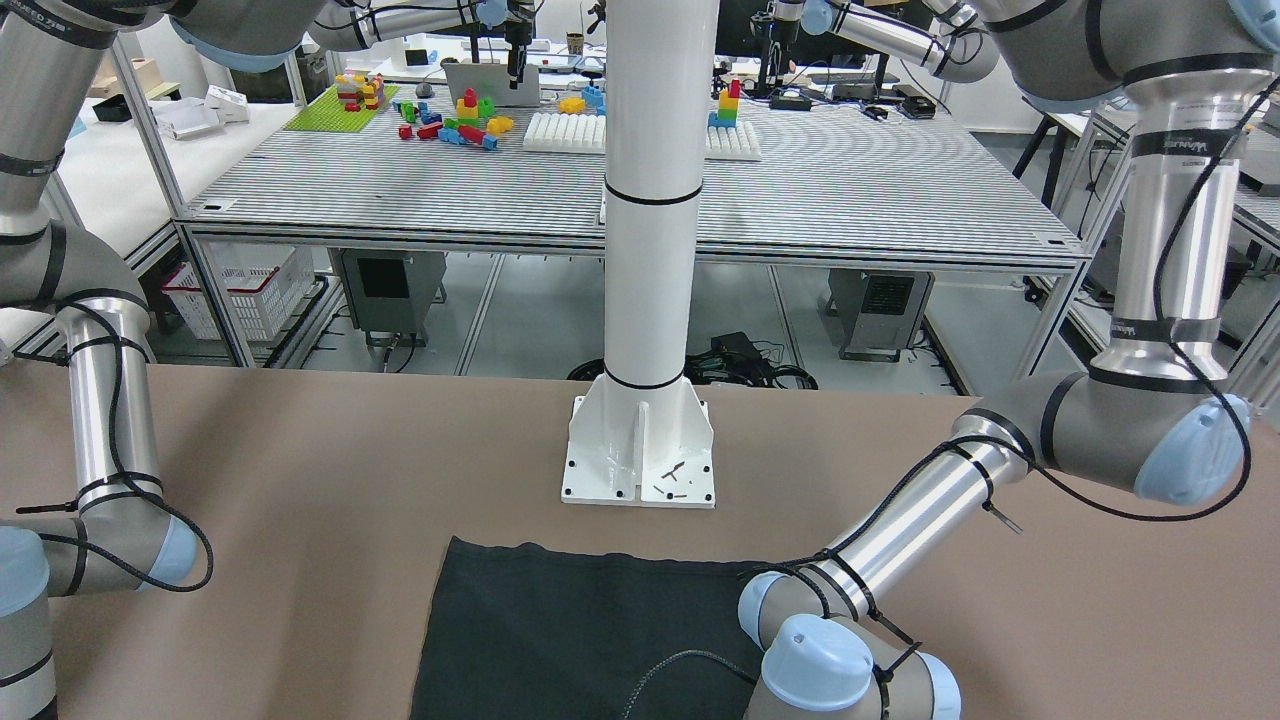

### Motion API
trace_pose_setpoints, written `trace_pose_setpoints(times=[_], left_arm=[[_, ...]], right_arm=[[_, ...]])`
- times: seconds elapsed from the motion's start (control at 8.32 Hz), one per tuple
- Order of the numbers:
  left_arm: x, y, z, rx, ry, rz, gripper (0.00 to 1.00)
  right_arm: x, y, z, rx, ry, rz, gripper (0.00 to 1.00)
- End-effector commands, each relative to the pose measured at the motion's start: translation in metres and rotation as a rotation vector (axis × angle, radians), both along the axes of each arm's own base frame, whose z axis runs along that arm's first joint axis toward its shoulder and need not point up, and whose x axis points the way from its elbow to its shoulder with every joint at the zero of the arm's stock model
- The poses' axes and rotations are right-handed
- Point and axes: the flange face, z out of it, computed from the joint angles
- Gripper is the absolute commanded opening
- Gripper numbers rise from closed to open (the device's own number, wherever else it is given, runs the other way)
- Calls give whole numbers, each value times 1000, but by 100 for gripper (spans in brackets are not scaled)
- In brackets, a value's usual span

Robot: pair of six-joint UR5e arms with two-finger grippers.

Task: Fold clothes
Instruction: 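Grasp the sleeve nearest the left gripper and fold it inward over the chest, then reach the right gripper to the other sleeve and grasp it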

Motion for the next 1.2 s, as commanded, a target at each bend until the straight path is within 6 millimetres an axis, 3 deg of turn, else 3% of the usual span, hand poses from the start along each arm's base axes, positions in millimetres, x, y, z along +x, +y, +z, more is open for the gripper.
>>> trace_pose_setpoints(times=[0.0, 0.36, 0.84, 1.08], left_arm=[[-11, -5, -32, -6, 57, 18, 94], [-9, -4, -26, -7, 52, 13, 94], [-2, 0, -21, -3, 43, 22, 94], [-1, 1, -19, -4, 42, 22, 94]], right_arm=[[-10, -12, -19, 19, -14, 0, 94], [-48, -54, -61, -43, -138, 94, 92], [-106, -83, -72, -23, -205, 92, 91], [-128, -89, -63, -13, -209, 87, 90]])
